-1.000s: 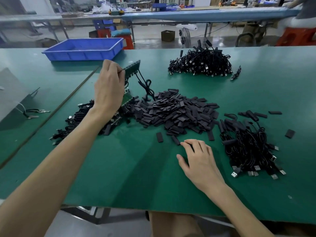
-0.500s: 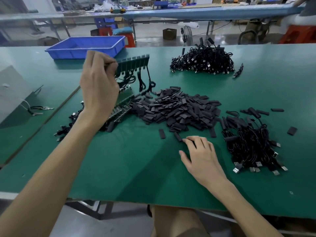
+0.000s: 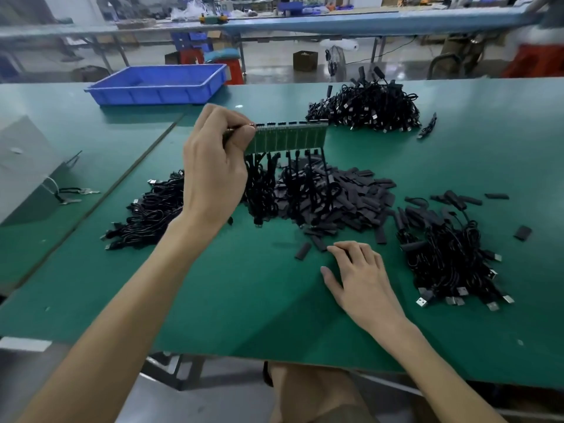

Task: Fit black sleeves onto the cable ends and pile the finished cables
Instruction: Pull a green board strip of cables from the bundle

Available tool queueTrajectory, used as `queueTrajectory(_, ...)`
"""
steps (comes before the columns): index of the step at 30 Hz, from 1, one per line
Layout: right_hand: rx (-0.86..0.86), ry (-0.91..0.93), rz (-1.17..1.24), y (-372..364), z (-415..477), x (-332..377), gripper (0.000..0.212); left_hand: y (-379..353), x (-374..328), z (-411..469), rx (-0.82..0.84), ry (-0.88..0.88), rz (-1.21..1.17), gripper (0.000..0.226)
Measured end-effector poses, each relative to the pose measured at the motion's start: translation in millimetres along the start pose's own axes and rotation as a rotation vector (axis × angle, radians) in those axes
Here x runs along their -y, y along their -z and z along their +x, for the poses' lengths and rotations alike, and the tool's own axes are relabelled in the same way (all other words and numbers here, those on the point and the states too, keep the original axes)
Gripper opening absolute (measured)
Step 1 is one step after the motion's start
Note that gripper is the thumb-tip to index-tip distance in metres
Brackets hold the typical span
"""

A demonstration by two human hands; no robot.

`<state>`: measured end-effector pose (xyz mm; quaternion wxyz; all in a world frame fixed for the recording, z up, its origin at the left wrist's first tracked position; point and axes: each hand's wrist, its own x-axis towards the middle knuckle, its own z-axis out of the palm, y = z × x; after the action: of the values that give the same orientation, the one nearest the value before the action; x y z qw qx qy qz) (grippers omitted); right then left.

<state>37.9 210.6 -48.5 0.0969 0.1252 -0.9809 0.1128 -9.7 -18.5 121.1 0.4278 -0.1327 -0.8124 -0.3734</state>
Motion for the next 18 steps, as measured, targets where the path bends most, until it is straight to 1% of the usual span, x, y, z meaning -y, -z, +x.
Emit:
queueTrajectory(2,0.006,-0.004,0.012,-1.1,0.7,0.8,0.054,7.4,-13.1,0.3,-0.013,-0.017,-0.068,0.005)
queueTrajectory(6,0.044,-0.039,-0.004,-3.7,4.2,0.7,0.056,16.9,-27.9,-9.1,0.024,0.099,-0.165,0.003)
queueTrajectory(9,-0.019,-0.026,-0.018,-4.0,1.9,-0.9,0.052,16.7,-26.4,-18.5,0.070,0.218,-0.155,0.003)
queueTrajectory(11,-0.057,-0.005,0.009,-5.0,0.6,-3.4,0.051,17.3,-19.9,-20.1,0.050,0.255,-0.128,0.004)
queueTrajectory(12,-0.057,0.008,0.024,-5.9,0.4,-4.3,0.053,19.0,-16.2,-19.9,0.017,0.229,-0.092,0.005)
queueTrajectory(13,-0.047,0.014,0.034,-6.6,0.7,-4.7,0.056,21.3,-13.8,-20.8,-0.026,0.167,-0.048,0.007)
queueTrajectory(15,-0.024,0.006,0.038,-7.4,2.1,-5.1,0.061,24.8,-13.0,-30.7,-0.081,-0.041,0.038,0.012)
queueTrajectory(16,-0.019,0.000,0.043,-7.9,2.5,-5.0,0.062,25.0,-13.5,-40.8,-0.073,-0.161,0.080,0.015)
queueTrajectory(18,-0.035,0.008,0.057,-8.1,2.1,-4.8,0.061,20.6,-11.9,-67.7,0.010,-0.356,0.176,0.019)
